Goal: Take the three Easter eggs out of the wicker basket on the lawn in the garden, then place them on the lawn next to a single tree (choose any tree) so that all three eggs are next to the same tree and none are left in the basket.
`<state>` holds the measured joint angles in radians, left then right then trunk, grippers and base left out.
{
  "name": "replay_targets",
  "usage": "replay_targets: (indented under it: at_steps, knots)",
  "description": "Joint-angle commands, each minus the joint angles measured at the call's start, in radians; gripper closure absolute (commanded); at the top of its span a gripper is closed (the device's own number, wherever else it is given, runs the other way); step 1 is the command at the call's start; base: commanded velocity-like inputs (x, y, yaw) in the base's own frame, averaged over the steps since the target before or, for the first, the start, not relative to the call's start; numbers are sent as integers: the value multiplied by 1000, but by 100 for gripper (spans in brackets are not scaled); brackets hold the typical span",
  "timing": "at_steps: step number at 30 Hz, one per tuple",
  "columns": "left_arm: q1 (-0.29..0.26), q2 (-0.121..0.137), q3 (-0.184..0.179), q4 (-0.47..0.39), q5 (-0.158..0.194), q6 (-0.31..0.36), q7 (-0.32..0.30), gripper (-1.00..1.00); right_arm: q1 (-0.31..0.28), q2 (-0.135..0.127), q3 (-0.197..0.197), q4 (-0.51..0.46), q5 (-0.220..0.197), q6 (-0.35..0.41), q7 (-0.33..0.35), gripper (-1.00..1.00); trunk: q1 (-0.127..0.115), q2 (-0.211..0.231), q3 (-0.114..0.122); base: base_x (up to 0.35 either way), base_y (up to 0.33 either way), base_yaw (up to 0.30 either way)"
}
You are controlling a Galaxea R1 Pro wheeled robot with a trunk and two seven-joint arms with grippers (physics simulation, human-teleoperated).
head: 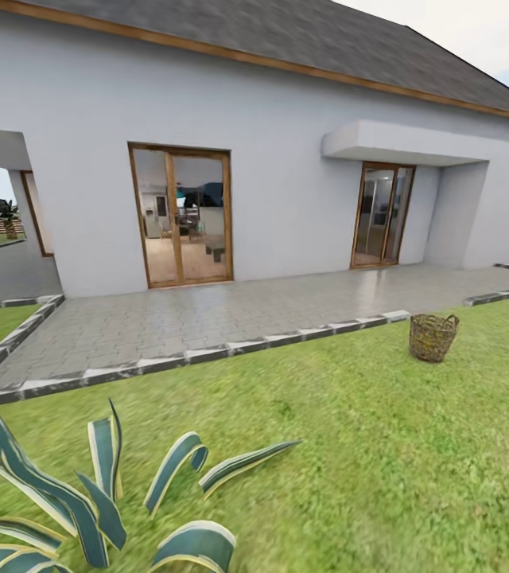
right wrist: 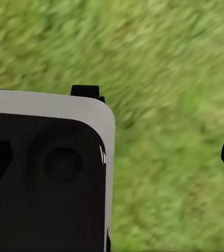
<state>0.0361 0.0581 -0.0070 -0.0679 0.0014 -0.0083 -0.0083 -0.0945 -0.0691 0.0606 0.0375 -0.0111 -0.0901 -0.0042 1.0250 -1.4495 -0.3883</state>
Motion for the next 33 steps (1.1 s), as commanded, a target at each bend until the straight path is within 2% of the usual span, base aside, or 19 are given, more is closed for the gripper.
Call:
replay_targets:
  at_steps: [1,16,26,33]
  knots:
    - [1,0,-1,-2,0,-1,-1,-100,-2,0,6,4,-1,-7,0,-100,0,-1,-1,13,-13,0]
    - [1,0,-1,-2,0,0,-1,-100,-2,0,5,4,0,-7,0,-100,0,-1,-1,-4,-3,0]
    - [1,0,-1,-1,0,2,-1,-100,-1,0,5,4,0,-7,0,-100,0,-1,-1,-220,-113,0]
    - [1,0,-1,-1,0,1,-1,-100,-1,0,6,4,0,-7,0,-100,0,-1,-1,-41,-20,0]
